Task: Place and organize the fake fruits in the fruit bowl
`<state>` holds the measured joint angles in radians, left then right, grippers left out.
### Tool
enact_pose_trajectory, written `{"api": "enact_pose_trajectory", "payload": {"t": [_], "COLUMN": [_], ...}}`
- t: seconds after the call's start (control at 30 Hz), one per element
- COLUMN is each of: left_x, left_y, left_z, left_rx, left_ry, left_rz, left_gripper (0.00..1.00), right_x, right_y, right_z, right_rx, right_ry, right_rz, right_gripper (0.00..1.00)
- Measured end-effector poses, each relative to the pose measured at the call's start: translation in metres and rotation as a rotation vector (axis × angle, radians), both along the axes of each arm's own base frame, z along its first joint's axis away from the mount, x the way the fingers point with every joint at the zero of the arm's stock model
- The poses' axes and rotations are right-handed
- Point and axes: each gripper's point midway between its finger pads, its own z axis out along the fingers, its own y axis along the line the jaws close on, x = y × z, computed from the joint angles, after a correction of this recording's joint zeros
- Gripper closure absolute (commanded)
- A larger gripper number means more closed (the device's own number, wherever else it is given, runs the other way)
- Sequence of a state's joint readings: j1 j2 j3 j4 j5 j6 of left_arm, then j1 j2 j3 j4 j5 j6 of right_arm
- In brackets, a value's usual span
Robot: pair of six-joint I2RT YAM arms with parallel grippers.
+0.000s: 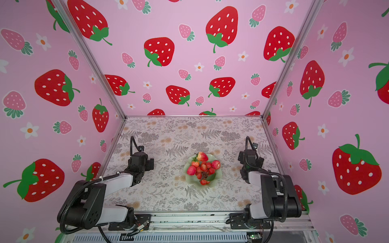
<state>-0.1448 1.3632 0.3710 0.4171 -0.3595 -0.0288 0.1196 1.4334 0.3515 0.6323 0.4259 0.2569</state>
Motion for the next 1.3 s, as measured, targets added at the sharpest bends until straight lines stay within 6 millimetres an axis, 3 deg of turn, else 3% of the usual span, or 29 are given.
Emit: {"api": "enact_pose_trajectory", "payload": {"t": [0.13,0.23,0.33,0.43,0.5,0.6,1.3], "left_x": [0.019,0.03,0.039,0.058,0.064,0.064,0.061], "left_y": [0.004,0.001,-0.001,0.003,0.005,0.002,-0.002], "left_z": [0.014,0.006,0.006,0.025,0.033,0.032,0.025], "left_rx": [-0.066,-0.098,-0.138,-0.169,-0.178,-0.187,-0.199], "left_ry": [-0.169,-0.192,-0.178,-0.222,-0.245,-0.236,-0.207], "left_rz": [-0.025,-0.06,-0.088,-0.096,-0.101,-0.114,-0.128], "left_gripper": [0.01,0.01,0.01,0.01,0.01,0.01,0.01], "right_x": [0.006,0.006,0.002,0.011,0.022,0.027,0.027], "right_y": [0.017,0.031,0.043,0.047,0.048,0.048,0.048], "right_z": [0.02,0.041,0.038,0.025,0.039,0.049,0.048], "right_rx": [-0.023,-0.042,-0.06,-0.066,-0.071,-0.073,-0.077], "right_ry": [-0.131,-0.259,-0.309,-0.254,-0.298,-0.328,-0.323], "right_rz": [0.131,0.234,0.315,0.34,0.338,0.333,0.334], "right_gripper": [0.01,0.01,0.01,0.01,0.01,0.01,0.01]}}
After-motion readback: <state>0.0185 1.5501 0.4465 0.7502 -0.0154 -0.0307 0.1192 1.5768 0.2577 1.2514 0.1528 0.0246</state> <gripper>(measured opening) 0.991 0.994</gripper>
